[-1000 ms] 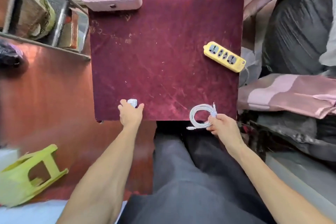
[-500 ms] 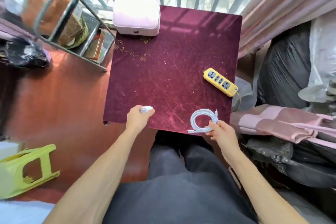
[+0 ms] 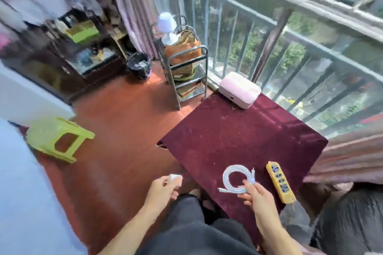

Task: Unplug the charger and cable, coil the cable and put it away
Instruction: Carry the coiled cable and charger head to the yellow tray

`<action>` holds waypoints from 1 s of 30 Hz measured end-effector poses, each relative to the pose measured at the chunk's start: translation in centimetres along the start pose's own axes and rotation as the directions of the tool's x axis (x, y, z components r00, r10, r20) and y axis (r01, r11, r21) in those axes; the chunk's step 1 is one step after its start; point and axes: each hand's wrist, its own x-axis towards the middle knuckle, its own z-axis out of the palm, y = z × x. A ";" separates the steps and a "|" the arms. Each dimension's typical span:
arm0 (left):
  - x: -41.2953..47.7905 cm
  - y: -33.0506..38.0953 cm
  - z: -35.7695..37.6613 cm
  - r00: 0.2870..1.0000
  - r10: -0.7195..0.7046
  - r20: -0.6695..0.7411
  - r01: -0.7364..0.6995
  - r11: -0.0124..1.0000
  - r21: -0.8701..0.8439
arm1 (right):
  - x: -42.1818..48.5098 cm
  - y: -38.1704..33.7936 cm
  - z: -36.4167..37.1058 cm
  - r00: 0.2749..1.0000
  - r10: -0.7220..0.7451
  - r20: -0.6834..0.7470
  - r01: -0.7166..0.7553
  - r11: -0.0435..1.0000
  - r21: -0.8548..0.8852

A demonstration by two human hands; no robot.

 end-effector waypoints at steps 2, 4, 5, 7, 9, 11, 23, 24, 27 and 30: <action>-1.1 -1.9 -2.2 0.994 -0.070 -0.087 0.058 0.989 -0.135 | 0.4 -0.7 1.8 0.997 -0.009 0.082 0.014 0.999 -0.052; -1.7 -3.6 -4.3 0.976 -0.145 -0.161 0.100 0.962 -0.255 | 0.8 -1.7 3.8 0.987 -0.013 0.161 0.030 0.994 -0.106; -2.0 -4.3 -5.2 0.965 -0.181 -0.191 0.114 0.941 -0.318 | 1.0 -2.2 5.0 0.981 -0.012 0.194 0.040 0.989 -0.140; -2.4 -5.4 -7.0 0.942 -0.240 -0.237 0.122 0.898 -0.424 | 1.5 -3.5 7.7 0.965 -0.011 0.264 0.070 0.975 -0.212; -2.7 -6.1 -8.6 0.925 -0.283 -0.254 0.127 0.860 -0.495 | 1.9 -4.8 10.8 0.941 -0.007 0.338 0.107 0.955 -0.278; -2.3 -6.5 -10.2 0.905 -0.340 -0.257 0.148 0.816 -0.559 | 2.4 -6.1 14.4 0.922 -0.011 0.387 0.149 0.933 -0.328; 7.3 -6.8 -24.7 0.875 -0.410 -0.260 0.158 0.747 -0.645 | 4.3 -11.0 35.6 0.915 0.074 0.397 0.076 0.934 -0.349; 8.4 -6.3 -26.1 0.881 -0.396 -0.260 0.153 0.758 -0.634 | 4.5 -11.5 36.8 0.914 0.068 0.400 0.079 0.937 -0.340; 11.5 -4.3 -29.9 0.895 -0.357 -0.267 0.134 0.787 -0.602 | 5.6 -12.9 39.8 0.917 0.043 0.396 0.086 0.949 -0.302; 14.7 -1.6 -32.8 0.907 -0.315 -0.279 0.110 0.818 -0.564 | 7.2 -14.9 42.4 0.922 0.020 0.386 0.093 0.958 -0.272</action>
